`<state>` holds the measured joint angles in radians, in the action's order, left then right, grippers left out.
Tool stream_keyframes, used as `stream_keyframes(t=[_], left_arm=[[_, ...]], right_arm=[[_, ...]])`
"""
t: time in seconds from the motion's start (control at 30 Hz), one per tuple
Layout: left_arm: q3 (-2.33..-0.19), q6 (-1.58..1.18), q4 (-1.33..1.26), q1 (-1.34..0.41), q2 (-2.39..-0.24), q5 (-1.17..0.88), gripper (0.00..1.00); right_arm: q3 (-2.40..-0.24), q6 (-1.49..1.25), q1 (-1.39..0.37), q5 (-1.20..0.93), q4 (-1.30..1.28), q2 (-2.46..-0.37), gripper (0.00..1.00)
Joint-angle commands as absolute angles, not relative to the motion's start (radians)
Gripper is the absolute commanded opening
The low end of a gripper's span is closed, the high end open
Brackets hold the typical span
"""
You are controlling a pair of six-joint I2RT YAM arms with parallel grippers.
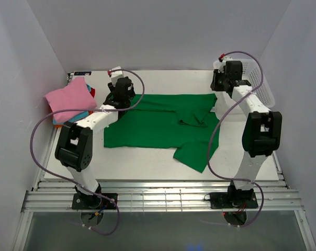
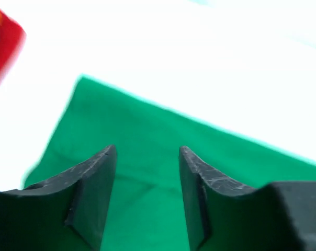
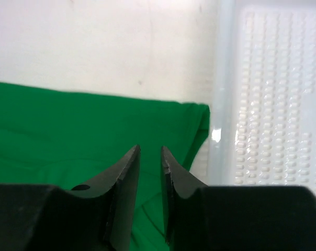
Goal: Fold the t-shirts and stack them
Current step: Fold the tshirt
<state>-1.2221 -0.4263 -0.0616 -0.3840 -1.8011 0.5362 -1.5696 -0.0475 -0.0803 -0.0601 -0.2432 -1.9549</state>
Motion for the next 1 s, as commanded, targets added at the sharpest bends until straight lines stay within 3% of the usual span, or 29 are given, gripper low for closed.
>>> stream_keyframes(t=[0.0, 0.1, 0.27, 0.5, 0.97], left_arm=[[-1.255, -0.365, -0.072, -0.379, -1.681, 0.624, 0.63], [-1.255, -0.391, 0.029, -0.377, -1.683, 0.684, 0.62], [-1.181, -0.498, 0.112, -0.367, -1.715, 0.715, 0.51], [-1.115, -0.529, 0.095, -0.310, -1.793, 0.606, 0.53], [-1.035, -0.465, -0.129, -0.209, -1.847, 0.483, 0.53]], right_arm=[[-1.543, -0.034, -0.101, -0.145, -0.123, -1.803, 0.29], [-1.525, -0.051, -0.120, -0.202, -0.135, -1.764, 0.29], [-1.470, -0.051, -0.178, -0.209, -0.138, -1.752, 0.29], [-1.441, -0.044, -0.229, -0.163, -0.170, -1.801, 0.28], [-1.204, -0.046, -0.345, -0.104, -0.110, -1.637, 0.28]])
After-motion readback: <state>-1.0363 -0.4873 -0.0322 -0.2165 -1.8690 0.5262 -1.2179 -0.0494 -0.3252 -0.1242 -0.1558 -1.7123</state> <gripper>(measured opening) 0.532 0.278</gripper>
